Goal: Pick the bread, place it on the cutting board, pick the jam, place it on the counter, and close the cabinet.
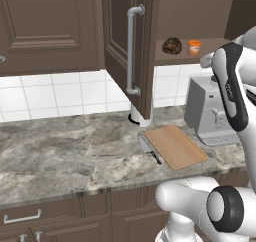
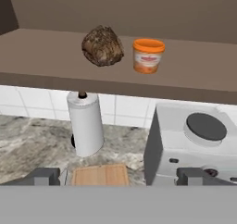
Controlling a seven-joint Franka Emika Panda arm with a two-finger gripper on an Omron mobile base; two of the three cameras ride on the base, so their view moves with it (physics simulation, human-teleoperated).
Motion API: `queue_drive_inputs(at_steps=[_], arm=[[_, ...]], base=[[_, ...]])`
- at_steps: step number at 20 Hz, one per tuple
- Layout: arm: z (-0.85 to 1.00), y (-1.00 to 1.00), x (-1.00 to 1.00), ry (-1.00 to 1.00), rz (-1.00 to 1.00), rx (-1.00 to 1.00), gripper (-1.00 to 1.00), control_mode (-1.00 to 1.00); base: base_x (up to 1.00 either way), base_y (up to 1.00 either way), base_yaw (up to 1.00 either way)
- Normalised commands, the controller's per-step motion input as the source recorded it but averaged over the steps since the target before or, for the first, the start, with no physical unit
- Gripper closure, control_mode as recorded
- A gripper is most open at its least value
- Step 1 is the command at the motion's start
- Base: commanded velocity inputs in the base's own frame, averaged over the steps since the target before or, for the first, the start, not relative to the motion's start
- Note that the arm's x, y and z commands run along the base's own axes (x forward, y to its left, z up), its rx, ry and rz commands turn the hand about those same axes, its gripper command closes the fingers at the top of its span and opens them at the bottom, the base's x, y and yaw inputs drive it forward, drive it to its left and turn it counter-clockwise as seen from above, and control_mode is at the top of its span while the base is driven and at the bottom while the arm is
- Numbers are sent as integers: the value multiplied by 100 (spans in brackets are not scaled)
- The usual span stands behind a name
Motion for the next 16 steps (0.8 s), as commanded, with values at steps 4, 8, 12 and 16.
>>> queue_drive_inputs(at_steps=[4,8,12,16], arm=[[9,-21,0,-8,0,0,-100,-100],[11,-15,0,-6,0,0,-100,-100],[13,-9,0,-3,0,0,-100,-100],[15,-1,0,0,0,0,-100,-100]], base=[[0,0,0],[0,0,0],[0,0,0],[0,0,0]])
